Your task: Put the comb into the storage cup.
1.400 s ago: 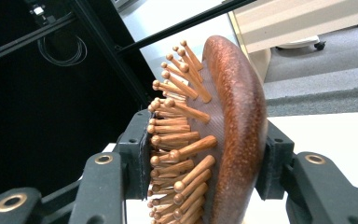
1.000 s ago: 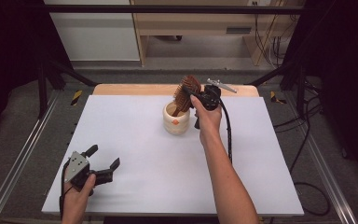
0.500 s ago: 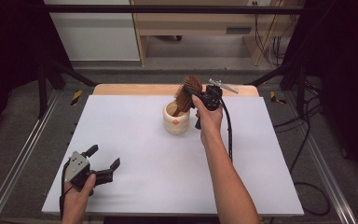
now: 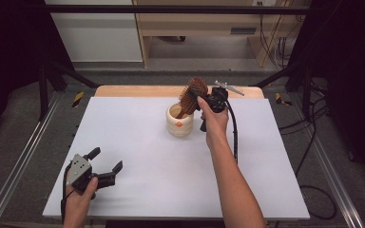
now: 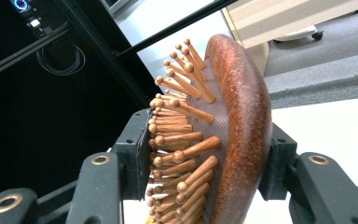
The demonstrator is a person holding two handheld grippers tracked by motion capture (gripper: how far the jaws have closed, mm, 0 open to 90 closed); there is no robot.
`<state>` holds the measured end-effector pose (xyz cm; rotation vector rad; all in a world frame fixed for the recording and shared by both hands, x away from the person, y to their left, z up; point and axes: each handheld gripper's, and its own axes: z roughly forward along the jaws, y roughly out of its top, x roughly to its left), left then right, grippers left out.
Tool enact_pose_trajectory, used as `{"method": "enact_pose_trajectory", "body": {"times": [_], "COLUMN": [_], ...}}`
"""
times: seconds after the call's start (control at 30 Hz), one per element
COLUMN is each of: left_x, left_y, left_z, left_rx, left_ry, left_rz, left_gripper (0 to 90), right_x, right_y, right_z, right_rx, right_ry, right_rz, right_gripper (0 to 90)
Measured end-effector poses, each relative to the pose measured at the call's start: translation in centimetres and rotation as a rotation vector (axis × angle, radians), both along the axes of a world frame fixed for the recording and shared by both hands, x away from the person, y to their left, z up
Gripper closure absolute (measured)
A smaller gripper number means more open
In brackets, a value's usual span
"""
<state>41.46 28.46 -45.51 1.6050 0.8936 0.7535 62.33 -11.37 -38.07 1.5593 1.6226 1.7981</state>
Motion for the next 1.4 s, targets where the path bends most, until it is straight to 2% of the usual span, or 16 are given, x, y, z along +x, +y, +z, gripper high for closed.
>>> {"method": "enact_pose_trajectory", "body": {"times": [1.0, 1.4], "left_x": [0.02, 0.01], "left_y": [-0.04, -0.13], "left_z": [-0.03, -0.06], "left_rx": [0.001, 0.003], "left_ry": [0.003, 0.005], "left_rz": [-0.003, -0.005], "left_gripper": [2.4, 2.4], "right_x": [0.04, 0.10], "right_y": [-0.06, -0.06], "right_z": [0.00, 0.04], "right_rx": [0.005, 0.000], "right_ry": [0.007, 0.005], "right_rz": [0.005, 0.018], "right_gripper": [44.7, 38.9]}}
